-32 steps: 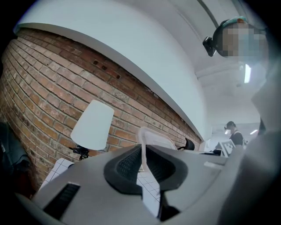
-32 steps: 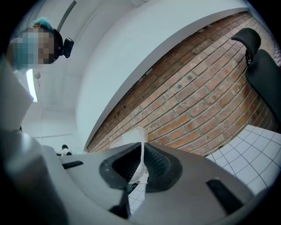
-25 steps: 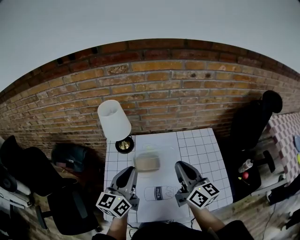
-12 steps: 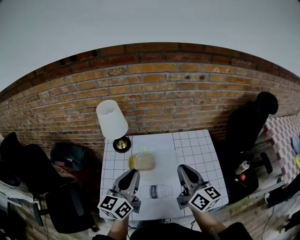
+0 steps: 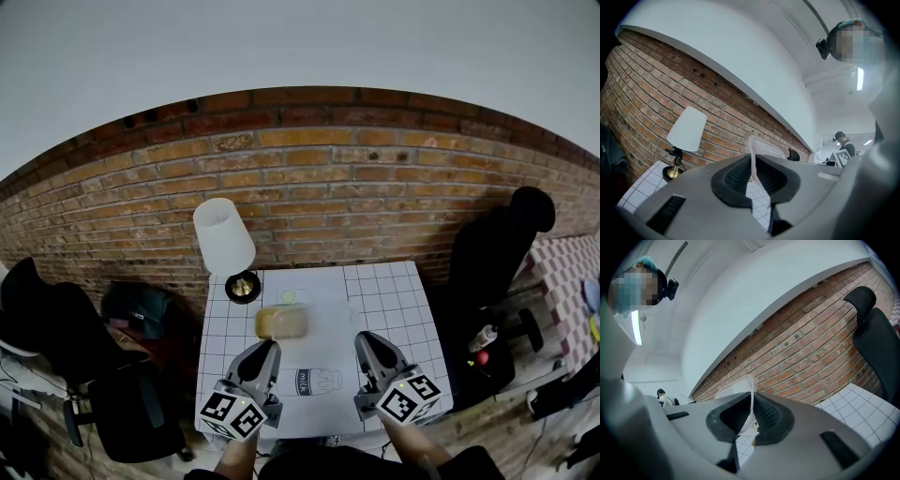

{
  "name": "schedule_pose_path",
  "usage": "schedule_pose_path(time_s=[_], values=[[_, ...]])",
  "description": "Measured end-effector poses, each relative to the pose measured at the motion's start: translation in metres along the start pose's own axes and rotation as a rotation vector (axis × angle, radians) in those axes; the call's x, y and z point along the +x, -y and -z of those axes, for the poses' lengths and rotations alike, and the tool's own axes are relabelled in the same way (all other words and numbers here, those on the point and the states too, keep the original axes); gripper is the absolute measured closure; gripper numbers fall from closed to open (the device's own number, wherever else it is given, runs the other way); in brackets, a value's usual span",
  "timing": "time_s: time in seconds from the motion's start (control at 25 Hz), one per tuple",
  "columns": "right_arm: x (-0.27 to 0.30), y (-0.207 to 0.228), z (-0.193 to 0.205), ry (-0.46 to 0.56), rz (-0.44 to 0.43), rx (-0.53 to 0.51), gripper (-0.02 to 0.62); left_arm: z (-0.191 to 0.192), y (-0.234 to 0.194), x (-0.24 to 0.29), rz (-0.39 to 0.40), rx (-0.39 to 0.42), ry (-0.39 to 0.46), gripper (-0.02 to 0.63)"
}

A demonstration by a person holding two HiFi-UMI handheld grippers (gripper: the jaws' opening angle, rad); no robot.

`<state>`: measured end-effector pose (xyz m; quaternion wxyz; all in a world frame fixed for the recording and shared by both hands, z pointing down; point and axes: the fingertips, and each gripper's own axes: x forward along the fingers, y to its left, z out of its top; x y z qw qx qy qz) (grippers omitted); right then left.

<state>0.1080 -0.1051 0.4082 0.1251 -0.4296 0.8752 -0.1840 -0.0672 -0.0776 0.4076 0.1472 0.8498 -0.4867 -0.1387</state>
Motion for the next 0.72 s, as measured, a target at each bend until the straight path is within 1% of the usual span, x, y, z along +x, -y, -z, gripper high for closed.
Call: schedule_pose_path(time_s=[0.24,0.72], values=[[-0.0007,-0.0011,-0.0001,-0.003,0.008,0.001,0.578,0.0031,-0.0008,-0.0013,0.000,0.010,0.000,0.568],[0.0041,0.0032,0.0026,-0.009,0.013,0.006,0.578,0.0059,-0.0057,0.0029,-0.007,0.001,-0.013,0.569]])
